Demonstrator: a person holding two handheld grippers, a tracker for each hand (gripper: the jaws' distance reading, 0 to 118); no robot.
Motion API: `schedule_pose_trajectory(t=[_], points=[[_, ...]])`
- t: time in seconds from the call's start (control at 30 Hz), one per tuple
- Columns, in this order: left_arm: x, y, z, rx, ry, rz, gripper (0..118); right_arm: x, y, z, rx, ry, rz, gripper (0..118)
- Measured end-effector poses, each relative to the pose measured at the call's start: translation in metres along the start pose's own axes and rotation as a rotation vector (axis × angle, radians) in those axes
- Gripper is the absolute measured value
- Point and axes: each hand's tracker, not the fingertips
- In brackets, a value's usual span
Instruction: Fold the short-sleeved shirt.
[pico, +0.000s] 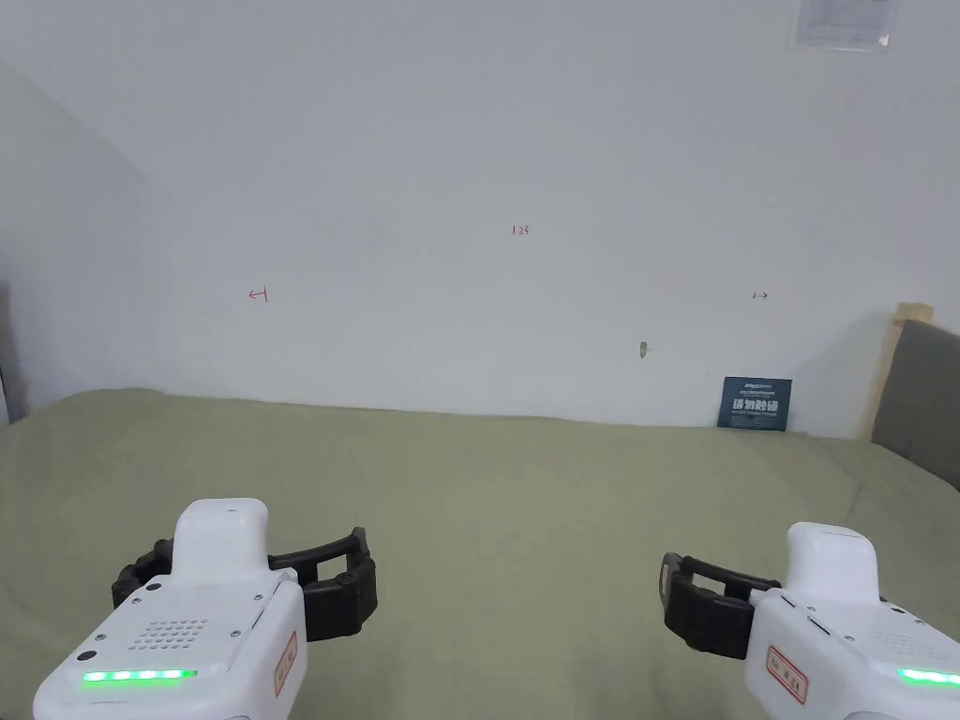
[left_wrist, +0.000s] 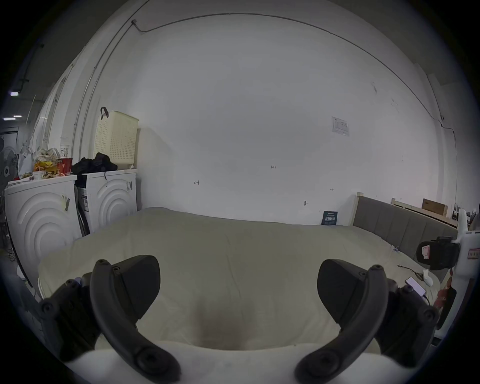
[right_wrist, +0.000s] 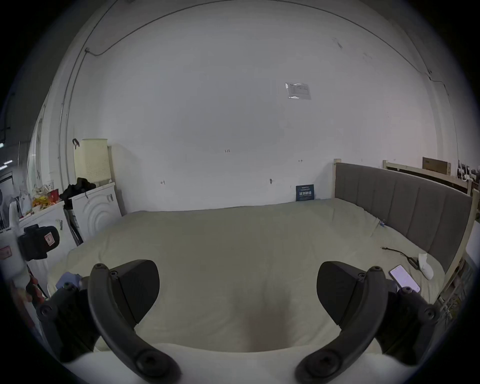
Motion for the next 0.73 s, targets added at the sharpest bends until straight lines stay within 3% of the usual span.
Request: schedule_pose_trajectory(t=[0.17, 0.27, 0.33, 0.4, 0.53, 0.73], points=[[0.002, 0.000, -0.001, -0.009, -0.006, -0.005, 118, -0.007, 0.001, -0.002, -0.032, -0.052, 0.058, 118], [0.003, -0.001, -0.001, -0.011, -0.015, 0.006, 118, -0.006, 0.000, -0.004, -0.092, -0.022, -0.073, 118], [0.002, -0.002, -0.002, -0.016, -0.028, 0.034, 118, 0.003, -0.001, -0.003, -0.084, 0.068, -0.195, 118], [0.001, -0.002, -0.002, -0.019, -0.029, 0.034, 118, 0.008, -0.001, -0.001, -0.058, 0.085, -0.232, 118], [-0.002, -0.001, -0.001, -0.013, -0.013, 0.017, 118, 0.007, 0.002, -0.004, -0.050, -0.035, -0.135, 118], [-0.005, 0.002, 0.003, 0.012, 0.002, 0.016, 118, 0.006, -0.012, 0.007, 0.112, -0.066, 0.001, 118]])
